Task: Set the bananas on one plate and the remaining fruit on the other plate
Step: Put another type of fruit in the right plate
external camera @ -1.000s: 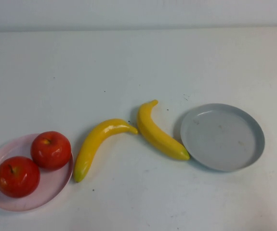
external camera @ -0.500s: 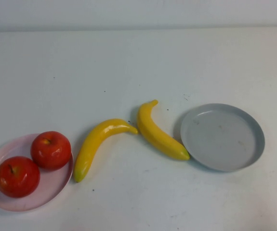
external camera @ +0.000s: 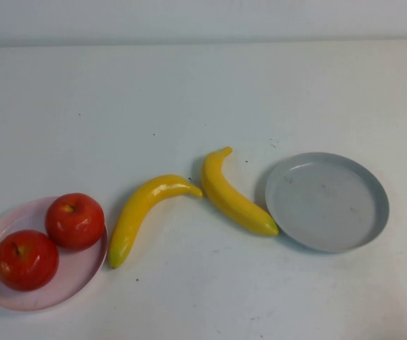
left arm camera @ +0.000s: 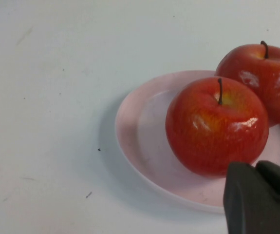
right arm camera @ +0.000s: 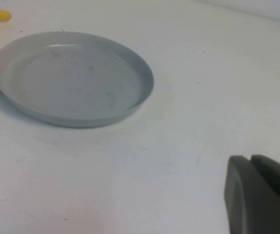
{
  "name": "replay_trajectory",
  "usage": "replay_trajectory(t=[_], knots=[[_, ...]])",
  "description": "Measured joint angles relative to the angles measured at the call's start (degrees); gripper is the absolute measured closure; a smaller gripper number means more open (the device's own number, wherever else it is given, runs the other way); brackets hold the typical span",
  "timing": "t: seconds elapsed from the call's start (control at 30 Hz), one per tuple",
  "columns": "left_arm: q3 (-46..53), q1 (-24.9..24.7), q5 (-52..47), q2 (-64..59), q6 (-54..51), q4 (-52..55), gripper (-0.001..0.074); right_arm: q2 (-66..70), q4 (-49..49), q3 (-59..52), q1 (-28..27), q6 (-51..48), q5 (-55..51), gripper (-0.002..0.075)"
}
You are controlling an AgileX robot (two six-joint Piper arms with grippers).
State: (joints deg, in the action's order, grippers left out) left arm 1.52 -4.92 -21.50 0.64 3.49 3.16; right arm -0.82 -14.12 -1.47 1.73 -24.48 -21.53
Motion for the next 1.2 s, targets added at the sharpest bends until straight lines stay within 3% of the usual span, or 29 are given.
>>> replay_trajectory(t=[0.23, 0.87, 1.03, 1.2], knots=[[0.00, 0.00, 0.00, 0.00, 0.00, 0.09, 0.0731, 0.00, -0.38, 0.00, 0.00, -0.67, 0.50, 0.0743], [0.00, 0.00, 0.00, 0.00, 0.00, 0.09, 0.0731, 0.00, -46.88, 0.00, 0.00, -0.89, 12.94, 0.0743], [0.00, 0.00, 0.00, 0.00, 0.00, 0.09, 0.0731, 4.32, -48.28, 6.33, 0.00, -0.89, 7.25, 0.0743], [0.00, 0.00, 0.00, 0.00, 0.00, 0.09, 0.0731, 22.43, -43.84, 20.52, 0.00, -0.89, -5.92, 0.0743]])
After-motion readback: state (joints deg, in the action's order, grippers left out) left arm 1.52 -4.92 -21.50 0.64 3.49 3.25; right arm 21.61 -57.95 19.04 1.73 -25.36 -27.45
